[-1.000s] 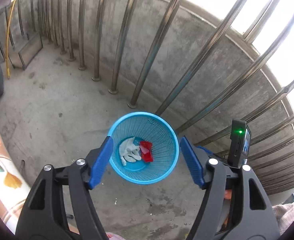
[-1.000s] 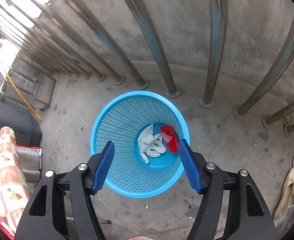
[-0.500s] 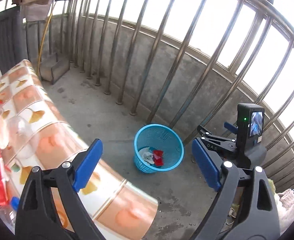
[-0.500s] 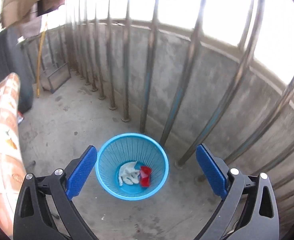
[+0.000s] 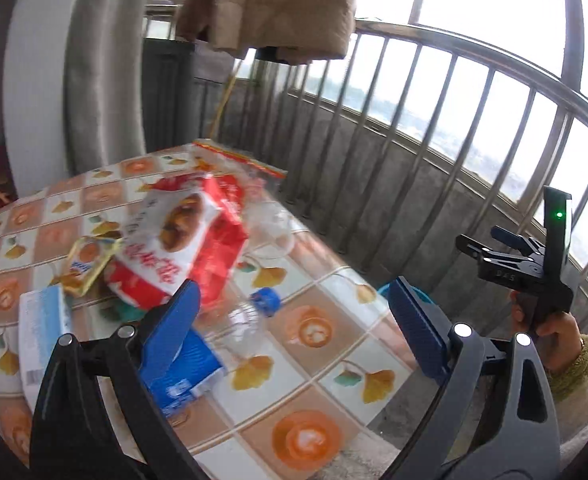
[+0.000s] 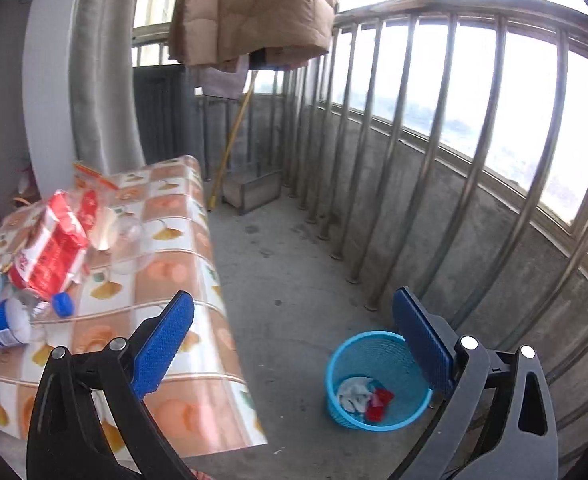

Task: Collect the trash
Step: 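Move both tools back to the table toward the blue paper box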

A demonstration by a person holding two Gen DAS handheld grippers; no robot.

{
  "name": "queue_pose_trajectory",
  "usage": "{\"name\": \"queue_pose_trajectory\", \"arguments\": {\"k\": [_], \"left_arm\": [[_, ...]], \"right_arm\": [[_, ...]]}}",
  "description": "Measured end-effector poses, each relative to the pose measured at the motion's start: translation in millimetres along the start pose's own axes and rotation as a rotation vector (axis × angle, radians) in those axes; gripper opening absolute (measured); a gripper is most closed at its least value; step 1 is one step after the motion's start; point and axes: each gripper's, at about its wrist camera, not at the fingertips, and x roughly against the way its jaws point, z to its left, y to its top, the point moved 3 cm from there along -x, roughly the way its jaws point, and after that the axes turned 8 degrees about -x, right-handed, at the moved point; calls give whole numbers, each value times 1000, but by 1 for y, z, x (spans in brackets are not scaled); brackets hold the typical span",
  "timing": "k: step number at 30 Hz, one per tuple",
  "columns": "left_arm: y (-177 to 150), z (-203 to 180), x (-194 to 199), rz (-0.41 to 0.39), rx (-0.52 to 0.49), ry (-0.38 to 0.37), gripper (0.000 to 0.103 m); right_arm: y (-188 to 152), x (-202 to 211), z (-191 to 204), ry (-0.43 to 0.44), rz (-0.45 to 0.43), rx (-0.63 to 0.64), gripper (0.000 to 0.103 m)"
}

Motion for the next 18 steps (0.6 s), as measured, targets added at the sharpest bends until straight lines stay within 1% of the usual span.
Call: {"name": "queue_pose_trajectory", "arguments": {"k": [2,4,6,8,10,12,14,16,18], "left_arm": [[-6,32,14,-6,54,65,91],[-14,63,24,-1,100,126,91],[-22,94,29,29,142,206,91],[-33,126,29,80,180,279,91],[-48,156,28,125,237,324,91],[-62,181,28,155,294,319,91],[-74,199,20,199,334,297,91],[-82,212,12,239,352,277,91],[-87,221,2,273,362,270,91]], "right_arm": [[1,7,29,86,14,-1,97],[2,8,58,167,52,-10,97],[3,0,83,245,114,-25,97],[3,-11,100,316,182,-62,97],[4,-24,111,376,241,-108,97],[3,-39,122,388,298,-145,97],[4,-50,131,411,330,-170,97],[6,-64,138,422,364,-186,97],[8,-76,144,414,398,-200,96]]}}
